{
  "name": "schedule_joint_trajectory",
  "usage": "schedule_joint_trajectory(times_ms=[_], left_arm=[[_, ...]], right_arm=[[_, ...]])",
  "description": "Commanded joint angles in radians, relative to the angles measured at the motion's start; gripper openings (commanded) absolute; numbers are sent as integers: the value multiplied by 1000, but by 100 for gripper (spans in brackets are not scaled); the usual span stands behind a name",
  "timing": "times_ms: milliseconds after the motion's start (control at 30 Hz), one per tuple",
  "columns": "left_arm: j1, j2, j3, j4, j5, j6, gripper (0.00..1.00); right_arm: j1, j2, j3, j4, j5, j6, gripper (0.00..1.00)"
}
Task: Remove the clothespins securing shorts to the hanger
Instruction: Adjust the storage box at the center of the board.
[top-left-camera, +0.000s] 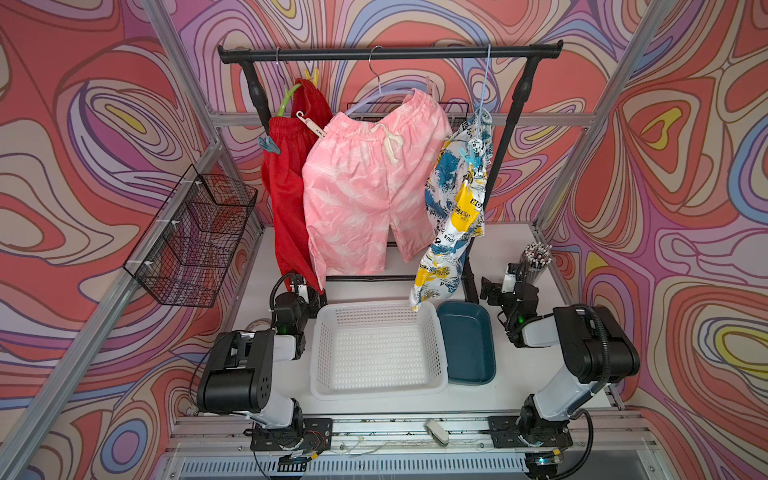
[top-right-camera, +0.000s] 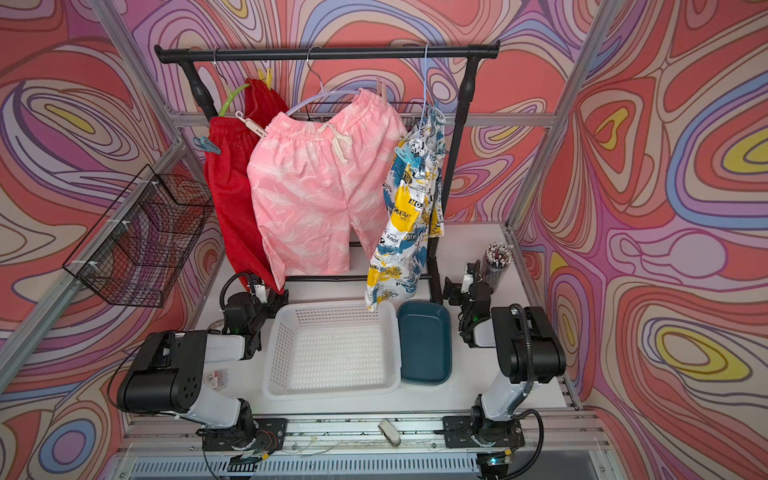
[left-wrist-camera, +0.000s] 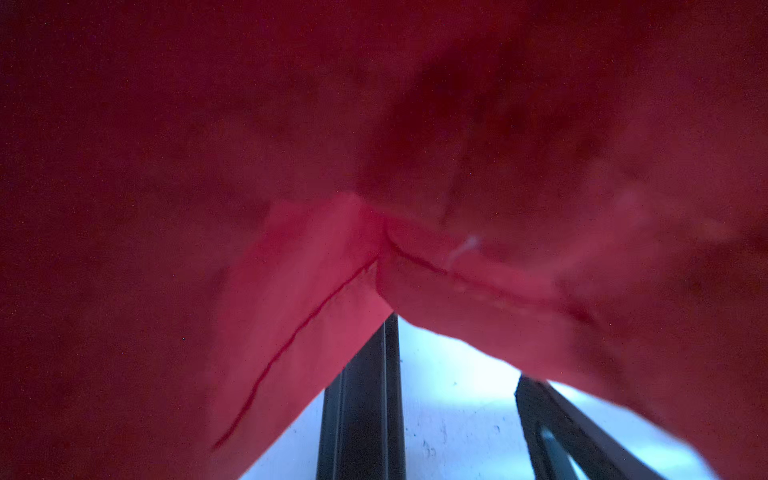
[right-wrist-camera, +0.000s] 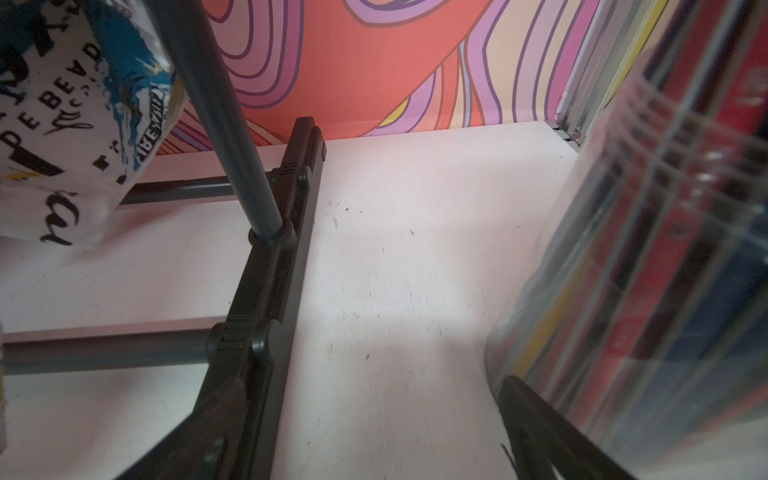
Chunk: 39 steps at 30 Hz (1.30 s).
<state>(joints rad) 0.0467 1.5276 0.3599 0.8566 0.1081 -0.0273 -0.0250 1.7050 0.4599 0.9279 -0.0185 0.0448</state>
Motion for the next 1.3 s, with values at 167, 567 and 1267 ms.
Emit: schedule_joint_trajectory(times_ms=[167,567,1267], left_arm=[[-2,9,15,30,12,-3,100],[-2,10,16,30,13,-3,100],[-2,-13,14,15,-8,-10,100]], right_arm=[[-3,14,13,17,-3,-14,98],[-3,15,13,16,-3,-14,98],[-3,-79,187,-359,-4,-16,98]])
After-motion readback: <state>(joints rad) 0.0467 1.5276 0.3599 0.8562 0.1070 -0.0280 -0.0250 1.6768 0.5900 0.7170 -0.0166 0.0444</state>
